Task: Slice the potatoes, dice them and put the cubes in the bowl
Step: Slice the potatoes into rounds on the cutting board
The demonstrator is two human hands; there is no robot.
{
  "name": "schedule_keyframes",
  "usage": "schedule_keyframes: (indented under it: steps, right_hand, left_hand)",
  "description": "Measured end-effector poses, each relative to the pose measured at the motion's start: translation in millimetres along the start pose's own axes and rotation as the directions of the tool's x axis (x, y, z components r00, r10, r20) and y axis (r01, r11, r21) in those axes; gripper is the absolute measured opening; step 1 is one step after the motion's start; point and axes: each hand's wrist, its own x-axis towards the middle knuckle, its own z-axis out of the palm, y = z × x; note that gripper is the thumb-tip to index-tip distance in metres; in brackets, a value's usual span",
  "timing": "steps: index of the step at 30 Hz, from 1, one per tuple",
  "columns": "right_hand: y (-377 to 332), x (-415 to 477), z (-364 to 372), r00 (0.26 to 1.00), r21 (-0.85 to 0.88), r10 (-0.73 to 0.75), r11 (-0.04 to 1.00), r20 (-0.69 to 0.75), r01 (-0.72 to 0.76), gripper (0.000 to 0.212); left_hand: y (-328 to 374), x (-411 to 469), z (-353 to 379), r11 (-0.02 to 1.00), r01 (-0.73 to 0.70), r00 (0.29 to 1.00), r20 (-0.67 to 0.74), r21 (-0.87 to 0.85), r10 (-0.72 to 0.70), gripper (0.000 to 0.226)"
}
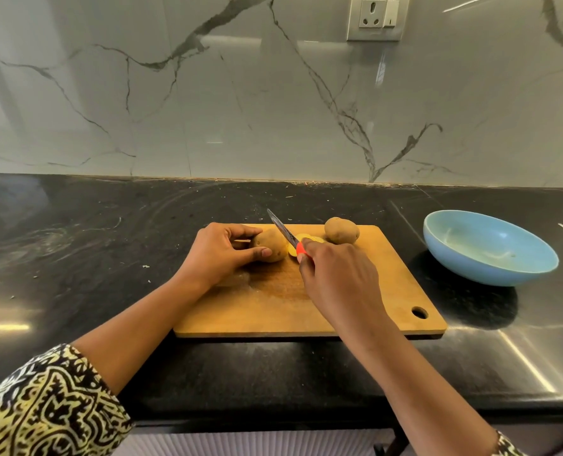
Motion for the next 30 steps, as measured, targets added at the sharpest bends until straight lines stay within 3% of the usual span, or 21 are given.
schedule_keyframes:
  steps: [12, 30]
  right_hand:
    - [-6.9, 20.1, -3.5, 0.991, -0.116, -0.032, 0.992, 0.127, 0.047, 0.024]
    - [-9.4, 3.7, -3.9, 0.977, -0.109, -0.056, 0.991, 0.205, 0.080, 0.019]
  left_hand:
    - [0.7, 0.6, 0.2, 0.999, -0.020, 1.000, -0.017, 0.033, 0.021, 0.048]
    - [2.1, -1.7, 2.2, 0.997, -0.060, 0.997, -0.047, 0.047, 0.062, 0.047]
